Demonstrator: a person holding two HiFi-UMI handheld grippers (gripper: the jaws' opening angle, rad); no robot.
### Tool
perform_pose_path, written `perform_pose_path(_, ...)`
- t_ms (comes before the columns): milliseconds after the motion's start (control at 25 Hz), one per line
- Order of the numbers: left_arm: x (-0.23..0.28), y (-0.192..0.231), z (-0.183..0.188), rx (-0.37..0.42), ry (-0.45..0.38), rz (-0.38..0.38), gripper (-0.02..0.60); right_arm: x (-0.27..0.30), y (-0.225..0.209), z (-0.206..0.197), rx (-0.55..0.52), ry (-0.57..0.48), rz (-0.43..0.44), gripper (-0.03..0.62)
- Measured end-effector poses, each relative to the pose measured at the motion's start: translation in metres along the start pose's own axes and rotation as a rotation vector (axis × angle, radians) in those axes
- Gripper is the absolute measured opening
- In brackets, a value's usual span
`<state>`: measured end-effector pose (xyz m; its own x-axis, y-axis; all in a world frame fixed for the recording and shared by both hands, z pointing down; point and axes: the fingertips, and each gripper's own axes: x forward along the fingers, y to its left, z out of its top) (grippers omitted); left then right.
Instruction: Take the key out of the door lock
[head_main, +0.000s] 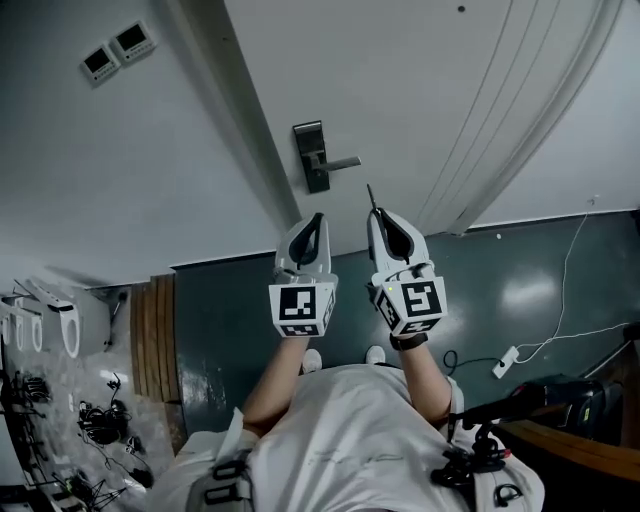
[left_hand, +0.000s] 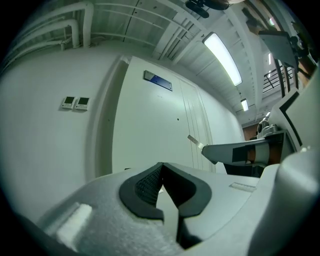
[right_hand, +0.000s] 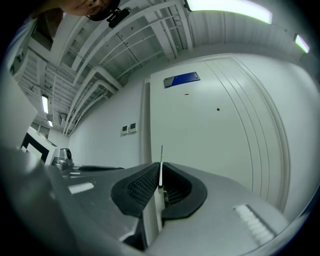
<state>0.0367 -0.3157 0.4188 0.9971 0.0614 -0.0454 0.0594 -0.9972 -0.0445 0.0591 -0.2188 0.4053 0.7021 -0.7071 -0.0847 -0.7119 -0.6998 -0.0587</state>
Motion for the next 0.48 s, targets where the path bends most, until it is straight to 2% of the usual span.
perform_pose_path(160,-0.012,0.023,0.008,0.0,-0.037,0.012,0.002,0.009,0.021,0.004,-0.045,0.006,-0.012,0.028)
perform_pose_path(480,-0.034,0.052,0.01,-0.015,-0.036,-0.02,0.002,0.02,0.056,-0.002,-0.049,0.014,-0.042,0.028)
